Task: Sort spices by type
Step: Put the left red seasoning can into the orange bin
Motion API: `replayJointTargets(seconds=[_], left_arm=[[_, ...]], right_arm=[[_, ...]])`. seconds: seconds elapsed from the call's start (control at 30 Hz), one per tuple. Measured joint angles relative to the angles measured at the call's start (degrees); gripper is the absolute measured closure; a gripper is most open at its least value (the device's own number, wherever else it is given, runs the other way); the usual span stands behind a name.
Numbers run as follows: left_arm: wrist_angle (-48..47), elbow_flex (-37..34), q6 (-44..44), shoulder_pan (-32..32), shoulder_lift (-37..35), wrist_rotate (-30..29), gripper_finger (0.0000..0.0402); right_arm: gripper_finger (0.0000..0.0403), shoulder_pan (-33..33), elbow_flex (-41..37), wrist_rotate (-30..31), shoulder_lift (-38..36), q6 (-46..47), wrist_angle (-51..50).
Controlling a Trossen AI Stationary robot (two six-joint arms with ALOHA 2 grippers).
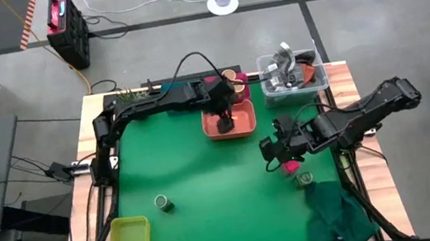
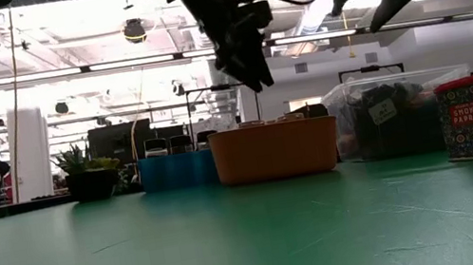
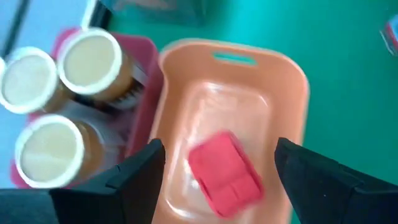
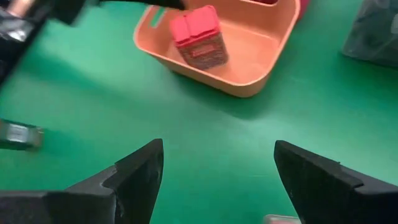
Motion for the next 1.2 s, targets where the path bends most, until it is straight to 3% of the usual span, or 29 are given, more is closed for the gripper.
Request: replayJointTargets(seconds=[0.2,0.33,0.73,0.93,1.2], left_arm=[[7.9,-1.9,8.2,0.2,0.0,2.4,0.0111],[12.8,-5.7,6.0,1.0,0.0,3.1,0.0111],[19.5,-14.7,6.5,2.5,0.0,3.0,0.0111],[18.8,-14.7,6.1,2.6,0.0,-4.6,0.0111],[10.9,-14.1,4.1,3.4,-0.2,-13.4,0.0111]], right_arm=[[0.0074,2.5,0.0,5.3,0.7,4.8,4.1],[0.0074,3.3,0.0,6.7,2.4,6.4,6.6],[0.0074,9.2,0.0,6.8,4.1,19.6,-1.8],[0.0074,11.1,0.0,6.8,4.0,21.1,-2.1],[0.0074,11.1,0.0,6.5,4.0,21.1,-3.3]])
